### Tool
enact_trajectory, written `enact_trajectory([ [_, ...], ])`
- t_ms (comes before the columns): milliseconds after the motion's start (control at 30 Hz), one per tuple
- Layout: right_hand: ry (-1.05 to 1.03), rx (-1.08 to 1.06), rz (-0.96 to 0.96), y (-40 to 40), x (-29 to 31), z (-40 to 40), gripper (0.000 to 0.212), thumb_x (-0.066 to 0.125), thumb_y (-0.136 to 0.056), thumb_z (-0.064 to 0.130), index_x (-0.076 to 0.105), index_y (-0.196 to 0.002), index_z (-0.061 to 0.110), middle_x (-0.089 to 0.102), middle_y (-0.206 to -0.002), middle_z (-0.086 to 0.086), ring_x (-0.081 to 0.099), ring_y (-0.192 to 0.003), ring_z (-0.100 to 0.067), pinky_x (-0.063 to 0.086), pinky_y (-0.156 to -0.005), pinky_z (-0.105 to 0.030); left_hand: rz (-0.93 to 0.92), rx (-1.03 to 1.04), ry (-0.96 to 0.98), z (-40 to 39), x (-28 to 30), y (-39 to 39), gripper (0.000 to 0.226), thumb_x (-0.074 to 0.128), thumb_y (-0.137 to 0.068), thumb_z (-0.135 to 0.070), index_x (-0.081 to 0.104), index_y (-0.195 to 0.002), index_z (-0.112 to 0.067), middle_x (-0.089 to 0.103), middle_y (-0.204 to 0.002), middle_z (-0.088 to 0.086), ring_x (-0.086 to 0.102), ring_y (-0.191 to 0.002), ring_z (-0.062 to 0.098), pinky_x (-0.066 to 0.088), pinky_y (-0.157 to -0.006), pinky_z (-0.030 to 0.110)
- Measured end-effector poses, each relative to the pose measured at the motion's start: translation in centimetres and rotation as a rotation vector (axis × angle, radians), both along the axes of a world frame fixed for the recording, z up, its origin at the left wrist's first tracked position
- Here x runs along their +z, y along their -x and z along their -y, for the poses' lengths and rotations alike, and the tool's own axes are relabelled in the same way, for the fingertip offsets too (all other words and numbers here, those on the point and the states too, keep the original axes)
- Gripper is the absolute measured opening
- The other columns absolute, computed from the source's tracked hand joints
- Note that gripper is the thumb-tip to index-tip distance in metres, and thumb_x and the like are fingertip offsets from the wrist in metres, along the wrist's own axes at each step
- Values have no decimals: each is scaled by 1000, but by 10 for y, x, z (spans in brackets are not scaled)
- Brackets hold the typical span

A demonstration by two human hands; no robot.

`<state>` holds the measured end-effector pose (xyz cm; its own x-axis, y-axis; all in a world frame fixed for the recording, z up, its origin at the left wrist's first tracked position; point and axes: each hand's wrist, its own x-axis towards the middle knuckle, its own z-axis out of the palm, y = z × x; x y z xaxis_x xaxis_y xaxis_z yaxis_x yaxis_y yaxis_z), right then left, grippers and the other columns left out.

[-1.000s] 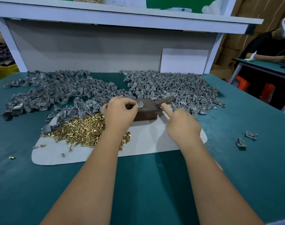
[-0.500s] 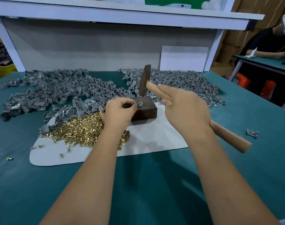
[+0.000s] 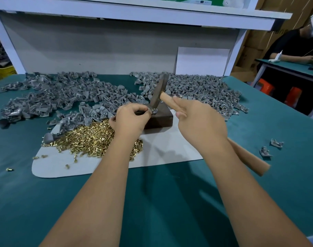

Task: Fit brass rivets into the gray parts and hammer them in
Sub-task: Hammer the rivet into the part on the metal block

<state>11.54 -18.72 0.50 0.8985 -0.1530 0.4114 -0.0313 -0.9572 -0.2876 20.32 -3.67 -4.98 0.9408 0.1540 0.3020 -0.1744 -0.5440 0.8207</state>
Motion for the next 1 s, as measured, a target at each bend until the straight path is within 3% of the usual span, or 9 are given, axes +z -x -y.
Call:
enact_trajectory([
  [167, 5, -15, 103, 2, -2, -4, 46, 48, -95, 31, 40, -136, 50, 69, -96, -2, 63, -83, -30, 36, -60, -33, -27, 8, 10, 1, -1, -1, 23, 72, -84, -44, 63, -63, -47, 67, -109, -24, 48, -124, 9, 16, -96, 38],
  [267, 100, 7, 52, 1, -1, -6, 46, 48, -94, 29, 41, -135, 50, 68, -98, -3, 64, -85, -30, 34, -61, -32, -15, 8, 4, 0, -1, 0, 24, 70, -85, -46, 62, -63, -48, 67, -108, -25, 50, -120, 9, 16, -93, 37],
  [400, 60, -37, 96, 0, 1, -5, 47, 46, -96, 30, 37, -138, 50, 68, -94, -3, 57, -72, -28, 32, -55, -30, -30, 15, 39, 2, -1, -2, 27, 73, -83, -44, 62, -59, -46, 64, -95, -28, 51, -112, 4, 14, -90, 35],
  [567, 84, -15, 72, 1, 0, -4, 45, 48, -95, 29, 41, -136, 49, 68, -102, 0, 63, -88, -29, 34, -61, -32, -10, 16, 32, 2, -3, -3, 28, 72, -84, -45, 61, -58, -48, 60, -84, -33, 46, -100, -3, 16, -90, 36],
  [700, 62, -53, 200, 2, 2, -7, 48, 47, -96, 29, 36, -138, 51, 62, -81, -2, 49, -63, -26, 27, -50, -29, -1, 15, 45, 2, -5, -4, 24, 74, -83, -43, 63, -62, -45, 65, -96, -28, 44, -102, -3, 15, -93, 36],
  [800, 150, 13, 149, 1, -5, -11, 54, 50, -93, 24, 35, -135, 55, 68, -93, 1, 61, -79, -28, 28, -56, -30, -1, -5, 57, 0, -4, -3, 24, 73, -84, -44, 63, -63, -46, 62, -90, -29, 46, -102, -2, 16, -96, 38],
  [867, 140, -14, 149, 0, -8, -13, 54, 50, -93, 24, 36, -136, 54, 67, -86, 1, 61, -74, -27, 27, -52, -29, -5, -14, 55, 0, -3, -3, 22, 72, -84, -45, 63, -64, -46, 63, -93, -29, 48, -107, 0, 15, -96, 38],
  [933, 103, -66, 232, 2, -11, -15, 56, 52, -93, 24, 31, -136, 53, 49, -64, 3, 45, -49, -20, 18, -43, -24, -25, 1, 46, 1, -3, -3, 21, 73, -84, -45, 64, -65, -45, 66, -101, -28, 49, -113, 2, 14, -94, 37],
  [1000, 114, -83, 283, 4, -15, -14, 57, 53, -93, 23, 29, -136, 53, 30, -57, 8, 25, -42, -8, 12, -42, -20, -31, 15, 33, 2, -3, -3, 23, 73, -84, -46, 63, -62, -46, 65, -101, -28, 49, -114, 2, 15, -96, 39],
])
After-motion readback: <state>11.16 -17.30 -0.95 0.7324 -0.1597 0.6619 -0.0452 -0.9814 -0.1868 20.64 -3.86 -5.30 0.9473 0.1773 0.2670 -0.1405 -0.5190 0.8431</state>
